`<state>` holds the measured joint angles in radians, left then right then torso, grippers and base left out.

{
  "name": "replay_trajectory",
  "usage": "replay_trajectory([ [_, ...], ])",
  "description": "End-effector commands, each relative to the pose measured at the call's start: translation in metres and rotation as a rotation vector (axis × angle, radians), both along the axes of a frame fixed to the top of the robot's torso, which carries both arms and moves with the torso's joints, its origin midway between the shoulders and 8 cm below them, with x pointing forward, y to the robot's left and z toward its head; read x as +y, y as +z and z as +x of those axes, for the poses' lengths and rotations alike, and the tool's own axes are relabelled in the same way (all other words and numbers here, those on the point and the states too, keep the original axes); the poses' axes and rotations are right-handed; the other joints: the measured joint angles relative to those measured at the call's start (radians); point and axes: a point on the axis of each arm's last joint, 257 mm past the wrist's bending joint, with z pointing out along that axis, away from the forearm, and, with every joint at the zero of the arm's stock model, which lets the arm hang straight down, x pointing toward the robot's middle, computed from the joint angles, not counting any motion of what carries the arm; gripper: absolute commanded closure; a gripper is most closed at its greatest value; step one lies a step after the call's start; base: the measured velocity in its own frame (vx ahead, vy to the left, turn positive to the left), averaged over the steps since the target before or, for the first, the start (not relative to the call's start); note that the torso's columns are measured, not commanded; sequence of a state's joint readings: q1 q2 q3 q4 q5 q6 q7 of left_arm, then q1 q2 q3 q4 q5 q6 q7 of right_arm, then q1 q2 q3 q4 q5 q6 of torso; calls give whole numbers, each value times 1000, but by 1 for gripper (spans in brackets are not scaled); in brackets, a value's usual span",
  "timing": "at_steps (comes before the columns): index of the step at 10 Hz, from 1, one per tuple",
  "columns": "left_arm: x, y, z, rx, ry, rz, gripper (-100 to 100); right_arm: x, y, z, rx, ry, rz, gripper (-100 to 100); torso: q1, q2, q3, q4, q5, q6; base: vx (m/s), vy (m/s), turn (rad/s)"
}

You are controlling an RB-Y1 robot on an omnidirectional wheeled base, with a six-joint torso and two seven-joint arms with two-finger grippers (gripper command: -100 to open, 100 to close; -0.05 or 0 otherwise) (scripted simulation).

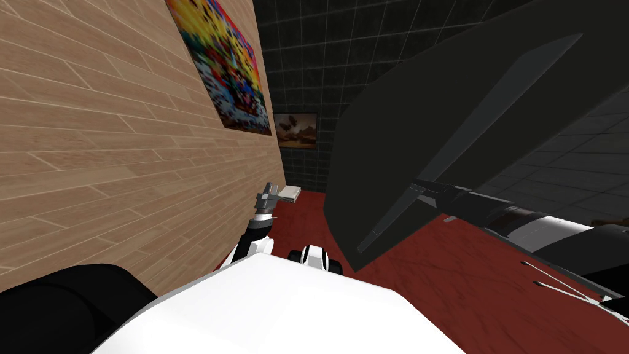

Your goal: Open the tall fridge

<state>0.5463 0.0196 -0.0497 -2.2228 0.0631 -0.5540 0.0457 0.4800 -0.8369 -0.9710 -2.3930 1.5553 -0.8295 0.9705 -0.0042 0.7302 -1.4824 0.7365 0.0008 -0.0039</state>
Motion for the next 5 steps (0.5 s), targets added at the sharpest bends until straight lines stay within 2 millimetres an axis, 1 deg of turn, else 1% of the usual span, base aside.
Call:
replay_trajectory([
  [1,0,0,0,0,0,0,0,-1,20,1,2,7,5,-100,-7,3,3,0,-4,2,4,-42,-19],
  [2,0,0,0,0,0,0,0,-2,25,1,2,8,6,-100,-8,4,3,1,-4,4,12,-44,-24],
  [3,0,0,0,0,0,0,0,-2,35,1,1,12,8,-100,-2,6,5,2,-3,4,17,-27,-38],
  [4,0,0,0,0,0,0,0,-1,41,1,1,13,9,-100,5,8,6,3,1,4,13,-11,-40],
  [5,0,0,0,0,0,0,0,-1,33,2,11,12,7,-100,11,11,7,5,4,4,10,-13,-11],
])
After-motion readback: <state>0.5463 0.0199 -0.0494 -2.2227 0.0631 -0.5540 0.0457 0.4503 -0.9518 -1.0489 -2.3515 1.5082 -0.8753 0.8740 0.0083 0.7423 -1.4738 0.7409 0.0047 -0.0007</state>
